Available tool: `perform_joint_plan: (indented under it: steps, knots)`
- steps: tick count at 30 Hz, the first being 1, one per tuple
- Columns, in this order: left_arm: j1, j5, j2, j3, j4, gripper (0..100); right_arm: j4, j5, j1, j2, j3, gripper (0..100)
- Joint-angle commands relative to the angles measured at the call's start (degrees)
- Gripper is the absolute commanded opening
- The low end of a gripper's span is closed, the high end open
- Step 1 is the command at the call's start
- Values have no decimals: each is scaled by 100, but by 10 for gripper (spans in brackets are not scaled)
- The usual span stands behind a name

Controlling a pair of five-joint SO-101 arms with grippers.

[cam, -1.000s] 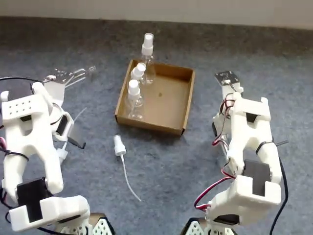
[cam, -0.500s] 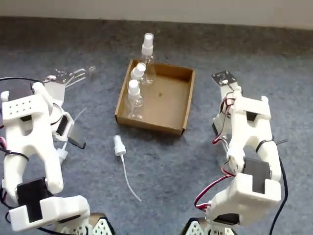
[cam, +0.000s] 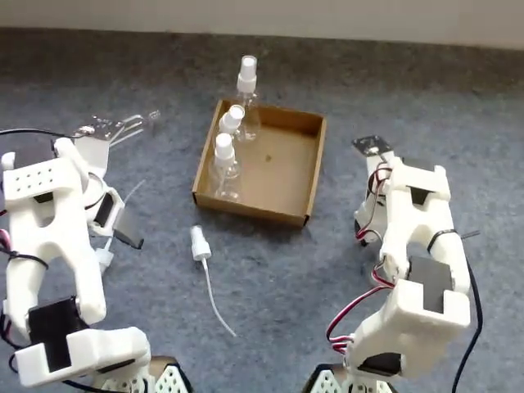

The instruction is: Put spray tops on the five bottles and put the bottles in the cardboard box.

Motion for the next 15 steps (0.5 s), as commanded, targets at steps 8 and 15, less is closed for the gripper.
perform_joint_plan:
  steps: [8, 15]
  knots:
    - [66, 26, -251, -31, -44, 277, 936, 35, 66, -136, -1200, 180]
    - [66, 26, -251, -22, -44, 277, 1297, 35, 31, -101, -1921, 271]
